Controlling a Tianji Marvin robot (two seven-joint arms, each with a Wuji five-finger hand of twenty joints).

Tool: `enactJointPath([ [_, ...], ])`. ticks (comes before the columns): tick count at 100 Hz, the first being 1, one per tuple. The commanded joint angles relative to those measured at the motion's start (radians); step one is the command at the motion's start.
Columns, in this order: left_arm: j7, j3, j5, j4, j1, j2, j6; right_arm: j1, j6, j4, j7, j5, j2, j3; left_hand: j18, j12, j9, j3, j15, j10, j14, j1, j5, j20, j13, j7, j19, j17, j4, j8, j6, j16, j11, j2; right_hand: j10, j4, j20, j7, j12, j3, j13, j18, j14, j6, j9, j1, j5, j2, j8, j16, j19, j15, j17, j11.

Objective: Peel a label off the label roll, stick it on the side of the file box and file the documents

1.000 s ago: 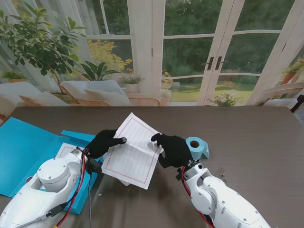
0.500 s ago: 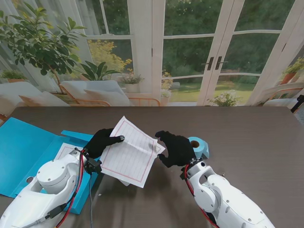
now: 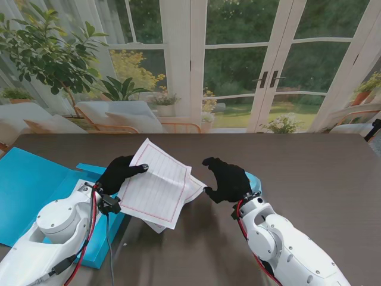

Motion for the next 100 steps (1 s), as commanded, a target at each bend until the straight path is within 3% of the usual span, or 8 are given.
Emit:
enactJointPath([
  [1,-0.025,-0.028,0.009,-0.025,0.009,0.008,0.013,-0.005,0.002,-0.009,0.015,0.001,0.000,0.004,0.007,0.020,0.027,0.036,-0.007,-0.050,-0.017,0.059,-0.021,0.004,0.010,0.045,-0.005,-0.004,-0.024,-0.002,0.038,0.012,-0.006,-0.027,0.021,-0.008,0.009,0.001,-0.015,-0.012,-0.016,0.017,0.010,0.013,-0.025,-0.027,-0.028,0.001,-0.026,-0.013,-0.014,0.003,-0.375,0.004],
  [45,-0.089,-0.286,0.160,-0.126,0.116,0.045,0.170,-0.009,-0.001,-0.010,0.028,0.020,-0.002,0.010,0.013,0.025,0.019,0.010,0.002,-0.047,-0.009,0.069,-0.030,0.020,-0.005,0.044,-0.005,-0.034,-0.021,0.001,0.039,0.025,-0.006,-0.013,0.020,-0.003,0.012,-0.002,-0.022,-0.015,-0.003,0.020,0.014,-0.013,0.005,-0.024,0.023,0.013,-0.030,-0.018,-0.014,-0.001,-0.369,-0.007],
  [86,-0.070,-0.387,0.249,-0.097,0.138,0.049,0.226,-0.005,-0.009,-0.005,0.025,0.028,-0.005,0.004,0.011,0.032,0.013,-0.003,0.006,-0.043,-0.001,0.078,-0.034,0.031,-0.020,0.042,-0.005,-0.055,-0.016,0.000,0.042,0.030,-0.006,-0.006,0.022,-0.001,0.013,-0.009,-0.024,-0.028,-0.001,0.021,0.015,-0.036,0.018,-0.033,0.056,0.039,-0.029,-0.018,-0.015,-0.004,-0.368,-0.010],
  [100,-0.071,-0.405,0.293,-0.089,0.140,0.053,0.260,-0.008,-0.007,-0.008,0.027,0.032,-0.006,0.005,0.010,0.038,0.009,-0.010,0.014,-0.037,0.007,0.084,-0.039,0.038,-0.032,0.042,-0.003,-0.069,-0.014,0.002,0.046,0.034,-0.005,-0.001,0.018,-0.002,0.009,-0.020,-0.028,-0.045,-0.018,0.024,0.024,-0.078,0.018,-0.049,0.067,0.063,-0.031,-0.029,-0.026,-0.034,-0.374,-0.021],
])
